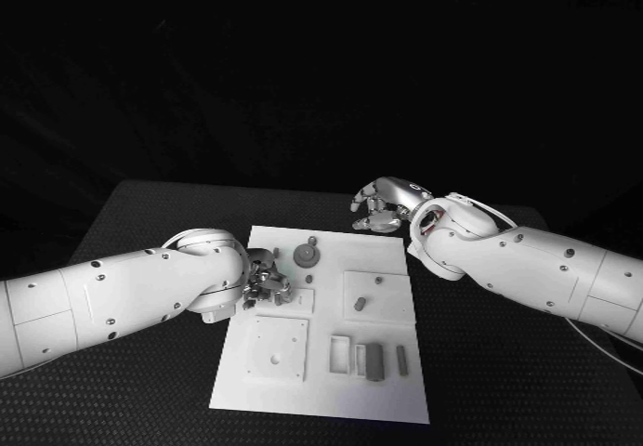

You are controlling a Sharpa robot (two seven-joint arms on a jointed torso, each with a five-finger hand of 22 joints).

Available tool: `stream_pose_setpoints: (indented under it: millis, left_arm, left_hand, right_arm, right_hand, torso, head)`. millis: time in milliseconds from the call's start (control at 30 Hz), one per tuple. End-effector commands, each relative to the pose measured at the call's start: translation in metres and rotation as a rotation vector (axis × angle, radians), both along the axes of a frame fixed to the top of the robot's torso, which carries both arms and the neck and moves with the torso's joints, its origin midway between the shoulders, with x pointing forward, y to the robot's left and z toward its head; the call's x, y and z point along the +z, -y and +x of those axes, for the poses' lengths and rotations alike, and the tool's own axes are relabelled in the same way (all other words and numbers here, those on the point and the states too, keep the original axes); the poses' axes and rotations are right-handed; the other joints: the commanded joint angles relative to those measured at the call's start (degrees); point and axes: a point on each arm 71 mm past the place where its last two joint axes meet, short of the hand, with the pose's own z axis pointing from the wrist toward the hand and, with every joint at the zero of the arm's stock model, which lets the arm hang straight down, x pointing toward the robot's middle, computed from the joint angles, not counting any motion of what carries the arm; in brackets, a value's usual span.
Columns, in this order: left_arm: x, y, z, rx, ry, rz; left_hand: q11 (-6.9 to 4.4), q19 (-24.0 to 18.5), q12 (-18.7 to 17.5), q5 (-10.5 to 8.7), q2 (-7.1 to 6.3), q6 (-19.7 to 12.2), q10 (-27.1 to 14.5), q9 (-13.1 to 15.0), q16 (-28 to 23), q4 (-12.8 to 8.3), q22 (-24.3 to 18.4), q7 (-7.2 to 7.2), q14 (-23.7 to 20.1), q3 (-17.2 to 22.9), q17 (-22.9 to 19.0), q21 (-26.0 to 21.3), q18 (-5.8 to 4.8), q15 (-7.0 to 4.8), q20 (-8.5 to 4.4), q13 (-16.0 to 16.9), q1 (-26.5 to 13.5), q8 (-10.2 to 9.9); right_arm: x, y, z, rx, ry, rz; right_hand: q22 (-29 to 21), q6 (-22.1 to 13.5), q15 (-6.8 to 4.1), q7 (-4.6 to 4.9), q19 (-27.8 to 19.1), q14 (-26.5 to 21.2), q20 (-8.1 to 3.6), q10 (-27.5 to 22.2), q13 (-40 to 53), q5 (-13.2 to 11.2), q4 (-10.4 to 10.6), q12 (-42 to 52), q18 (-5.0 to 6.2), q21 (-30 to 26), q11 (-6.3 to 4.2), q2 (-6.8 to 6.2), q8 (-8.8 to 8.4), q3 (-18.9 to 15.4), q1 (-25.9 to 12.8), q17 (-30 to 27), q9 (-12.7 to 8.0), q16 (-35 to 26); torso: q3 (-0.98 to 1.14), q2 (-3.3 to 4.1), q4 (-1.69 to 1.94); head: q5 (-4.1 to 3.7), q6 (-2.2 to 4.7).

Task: Assemble the parts on the task board

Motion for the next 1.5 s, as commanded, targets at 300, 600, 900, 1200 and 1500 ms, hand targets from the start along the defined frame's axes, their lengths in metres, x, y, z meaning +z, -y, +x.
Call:
stream_pose_setpoints:
  millis: [300, 600, 900, 1200, 1500]
  left_arm:
    - [-0.0010, 0.0028, -0.0014, -0.011, -0.014, -0.001]
    - [-0.0007, 0.0024, -0.0008, -0.006, -0.008, -0.006]
    - [-0.0002, 0.0023, -0.0004, -0.002, 0.000, -0.014]
    - [0.0002, 0.0030, -0.0004, -0.002, 0.007, -0.023]
    - [0.0004, 0.0030, 0.0003, 0.009, 0.020, -0.033]
  left_hand:
    - [-0.26, -0.21, 0.36, -1.15, -1.89, 7.93, -0.94, 0.10, 0.57, 1.05, 0.09, -0.88, -0.19, -1.07, -0.73, -0.71, 0.34, -0.33, 0.02, -0.36, -0.29, -0.66]
    - [-0.31, -0.07, 0.50, -3.31, -2.79, 8.12, -0.96, 0.36, 0.99, 2.24, 0.19, -0.93, -0.28, -1.48, -1.42, -1.01, 0.39, -0.40, -0.01, -0.67, -0.37, -1.13]
    - [-0.35, 0.07, 0.69, -4.68, -5.20, 8.30, -0.99, 0.70, 1.42, 3.74, 0.33, -0.95, -0.40, -2.42, -1.98, -1.26, 0.43, -0.43, -0.03, -0.86, -1.44, -1.47]
    - [-0.38, 0.14, 0.77, -4.73, -6.18, 8.34, -1.01, 0.96, 1.65, 4.53, 0.41, -0.98, -0.48, -2.65, -2.16, -1.38, 0.49, -0.47, -0.06, -0.90, -1.85, -1.56]
    - [-0.40, 0.20, 0.83, -4.73, -6.55, 8.37, -1.00, 1.11, 1.77, 4.93, 0.45, -1.00, -0.50, -2.79, -2.26, -1.42, 0.52, -0.50, -0.07, -0.91, -2.05, -1.61]
  right_arm:
    - [-0.0003, -0.0007, -0.0003, 0.011, -0.005, -0.008]
    - [-0.0006, -0.0005, 0.0000, 0.010, -0.005, -0.009]
    - [-0.0009, -0.0004, 0.0000, 0.010, -0.006, -0.009]
    - [-0.0012, -0.0006, 0.0002, 0.010, -0.007, -0.009]
    - [-0.0022, -0.0012, 0.0001, 0.011, -0.008, -0.009]
  right_hand:
    - [0.90, -0.12, -0.48, 0.40, -0.42, -0.04, 0.10, -0.32, -0.08, -0.01, -0.10, -0.22, 0.77, -0.37, -0.21, 0.09, 0.22, -0.18, 0.63, -0.09, 0.01, -0.28]
    - [0.90, -0.13, -0.48, 0.41, -0.43, -0.05, 0.11, -0.33, -0.09, -0.01, -0.08, -0.22, 0.77, -0.38, -0.21, 0.09, 0.21, -0.21, 0.65, -0.10, 0.01, -0.29]
    - [0.90, -0.13, -0.48, 0.41, -0.45, -0.07, 0.12, -0.35, -0.10, -0.01, -0.08, -0.23, 0.77, -0.39, -0.20, 0.08, 0.21, -0.24, 0.67, -0.10, 0.00, -0.30]
    - [0.90, -0.14, -0.47, 0.42, -0.47, -0.09, 0.12, -0.36, -0.11, -0.01, -0.07, -0.24, 0.77, -0.41, -0.20, 0.08, 0.21, -0.26, 0.69, -0.11, 0.00, -0.31]
    - [0.90, -0.15, -0.47, 0.42, -0.48, -0.10, 0.14, -0.38, -0.12, -0.01, -0.06, -0.24, 0.77, -0.42, -0.19, 0.10, 0.20, -0.29, 0.69, -0.11, -0.01, -0.32]
  torso:
    - [-0.03, -0.02, 0.04]
    - [-0.07, -0.04, 0.01]
    - [-0.06, -0.04, 0.03]
    - [-0.04, -0.02, 0.03]
    - [-0.03, -0.02, 0.02]
  head:
    - [-0.09, -0.01]
    - [-0.13, -0.01]
    - [-0.22, -0.01]
    - [-0.23, 0.00]
    - [-0.25, 0.09]
